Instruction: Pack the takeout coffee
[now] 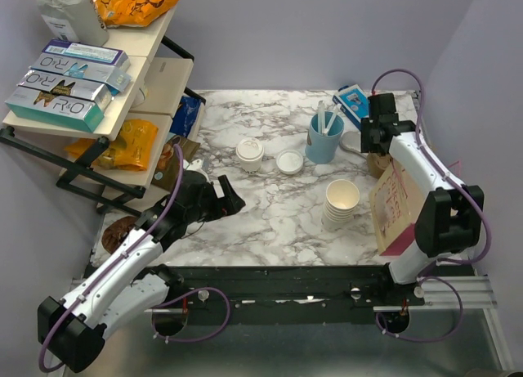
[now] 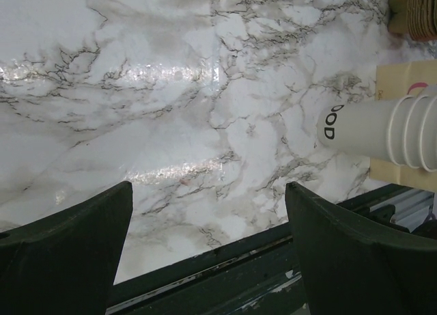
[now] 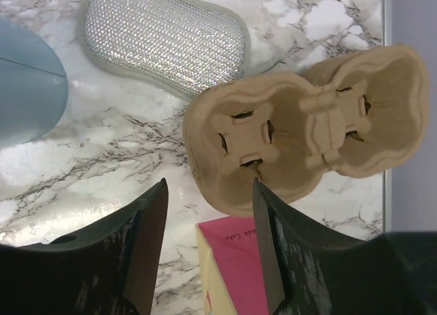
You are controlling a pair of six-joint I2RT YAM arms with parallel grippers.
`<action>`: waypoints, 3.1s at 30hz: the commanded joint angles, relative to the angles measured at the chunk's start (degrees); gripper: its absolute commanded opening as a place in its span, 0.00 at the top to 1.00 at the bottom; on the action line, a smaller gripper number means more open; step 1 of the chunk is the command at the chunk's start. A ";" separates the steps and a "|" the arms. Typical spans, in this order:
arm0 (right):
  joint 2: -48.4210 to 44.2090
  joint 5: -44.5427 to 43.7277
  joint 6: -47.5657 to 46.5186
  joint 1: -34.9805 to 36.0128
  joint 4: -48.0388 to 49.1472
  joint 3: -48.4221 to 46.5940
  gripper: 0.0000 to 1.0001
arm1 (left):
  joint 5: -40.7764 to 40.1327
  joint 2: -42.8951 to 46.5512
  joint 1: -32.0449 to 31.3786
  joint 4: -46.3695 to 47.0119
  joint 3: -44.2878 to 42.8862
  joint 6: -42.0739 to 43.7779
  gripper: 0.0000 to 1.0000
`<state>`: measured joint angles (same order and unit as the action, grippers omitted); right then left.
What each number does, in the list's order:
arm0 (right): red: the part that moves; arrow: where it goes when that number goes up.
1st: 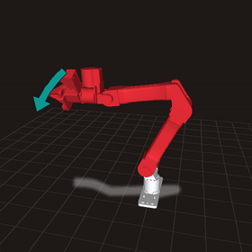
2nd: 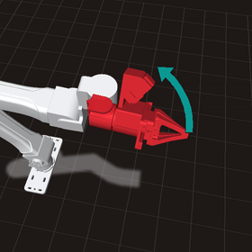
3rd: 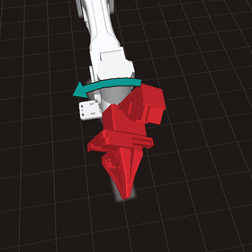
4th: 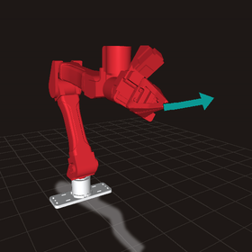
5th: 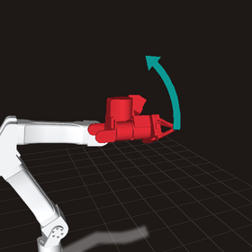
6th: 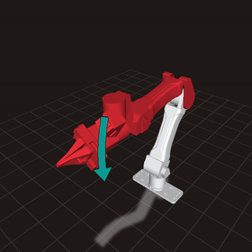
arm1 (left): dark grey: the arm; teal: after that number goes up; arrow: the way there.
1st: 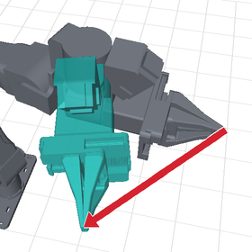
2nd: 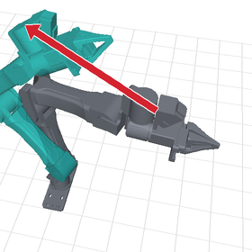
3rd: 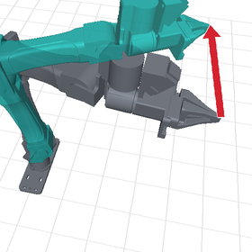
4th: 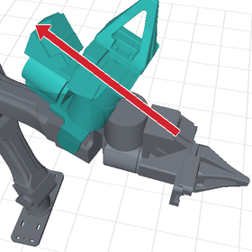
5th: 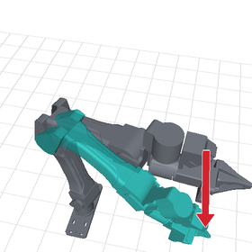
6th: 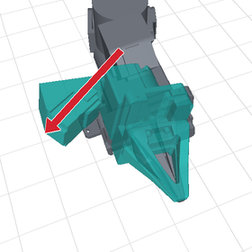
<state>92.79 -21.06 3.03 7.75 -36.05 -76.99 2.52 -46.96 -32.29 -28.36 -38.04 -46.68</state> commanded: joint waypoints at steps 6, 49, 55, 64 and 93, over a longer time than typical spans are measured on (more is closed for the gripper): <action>5.03 2.70 -1.89 -1.16 -0.95 -3.25 0.54 | 1.61 -0.50 0.74 0.76 -0.89 1.15 0.01; 8.37 9.72 -1.09 -5.99 -1.56 -2.37 0.62 | 2.04 -1.73 1.62 0.85 -0.81 2.20 0.01; 8.98 9.72 -0.83 -6.25 -1.74 -2.64 0.65 | 2.05 -1.82 1.79 0.85 -0.89 2.20 0.01; 8.37 10.51 -0.48 -6.52 -0.95 -2.64 0.72 | 2.22 -1.73 1.71 0.85 -0.81 2.20 0.01; 7.93 24.30 2.42 -7.57 -12.10 -9.57 0.98 | 4.86 -1.29 1.80 1.73 -0.81 2.55 0.01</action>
<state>98.74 -3.38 2.33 1.30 -43.09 -82.63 6.15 -49.28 -30.81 -27.83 -38.02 -45.17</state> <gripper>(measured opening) 0.232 0.990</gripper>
